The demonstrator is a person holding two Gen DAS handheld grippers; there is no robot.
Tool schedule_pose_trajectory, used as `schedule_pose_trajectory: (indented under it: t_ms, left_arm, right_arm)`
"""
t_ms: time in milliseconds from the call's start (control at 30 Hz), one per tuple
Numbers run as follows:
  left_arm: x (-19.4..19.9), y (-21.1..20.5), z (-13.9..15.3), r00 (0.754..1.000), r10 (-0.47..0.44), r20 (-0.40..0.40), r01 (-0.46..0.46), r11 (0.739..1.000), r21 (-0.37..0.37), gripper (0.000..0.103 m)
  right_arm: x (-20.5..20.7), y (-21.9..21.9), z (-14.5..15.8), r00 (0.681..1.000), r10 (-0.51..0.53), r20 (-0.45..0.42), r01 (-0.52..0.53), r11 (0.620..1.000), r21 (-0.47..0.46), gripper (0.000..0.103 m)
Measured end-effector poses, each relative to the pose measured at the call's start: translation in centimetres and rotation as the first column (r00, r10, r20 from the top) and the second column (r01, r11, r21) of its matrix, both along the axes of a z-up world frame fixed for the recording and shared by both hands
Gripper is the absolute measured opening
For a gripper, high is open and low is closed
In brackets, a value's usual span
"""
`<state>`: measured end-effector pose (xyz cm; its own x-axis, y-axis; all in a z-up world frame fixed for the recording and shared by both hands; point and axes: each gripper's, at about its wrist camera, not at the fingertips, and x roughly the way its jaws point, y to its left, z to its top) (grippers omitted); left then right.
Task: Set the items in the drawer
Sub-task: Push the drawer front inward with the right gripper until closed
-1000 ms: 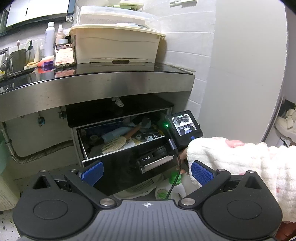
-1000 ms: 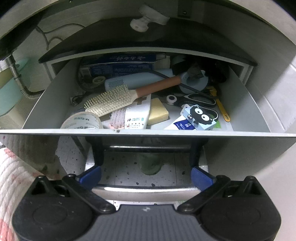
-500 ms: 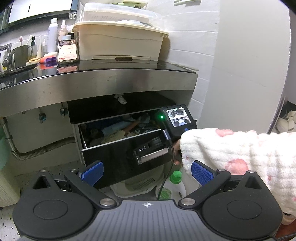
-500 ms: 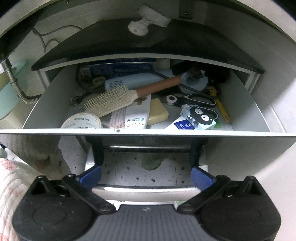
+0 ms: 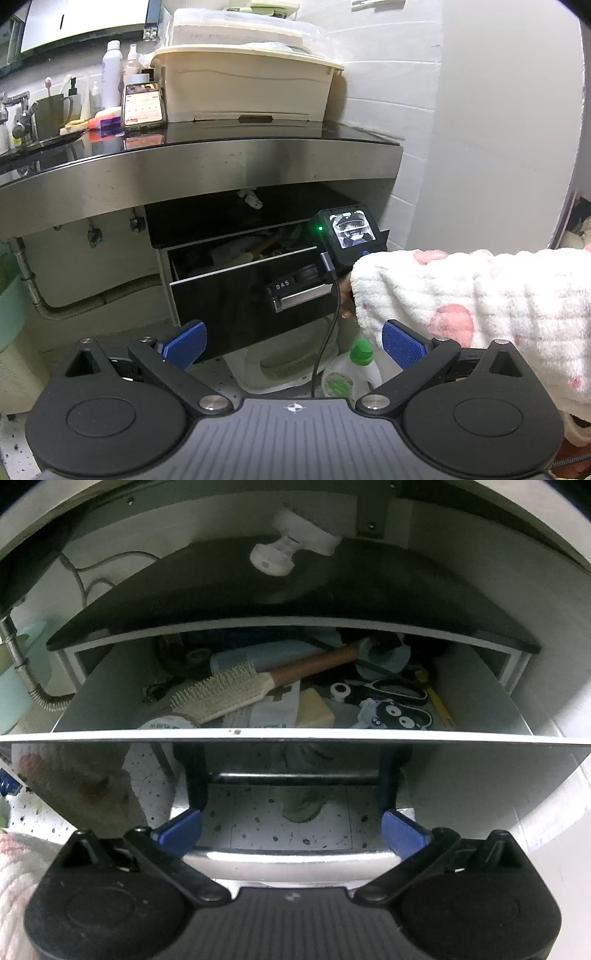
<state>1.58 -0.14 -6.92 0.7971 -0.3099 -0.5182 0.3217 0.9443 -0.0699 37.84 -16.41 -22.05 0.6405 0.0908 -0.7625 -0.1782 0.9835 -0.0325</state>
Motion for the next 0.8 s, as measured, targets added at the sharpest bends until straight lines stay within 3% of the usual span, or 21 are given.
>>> schedule_pose_trajectory:
  t_ms: [800]
  left_arm:
    - [0.27,0.18,0.18,1.000,0.008,-0.007,-0.008,1.000,0.030,0.103]
  right_arm:
    - [-0.72,0.01,-0.35,0.997,-0.001,0.074,0.000,1.000,0.015,0.103]
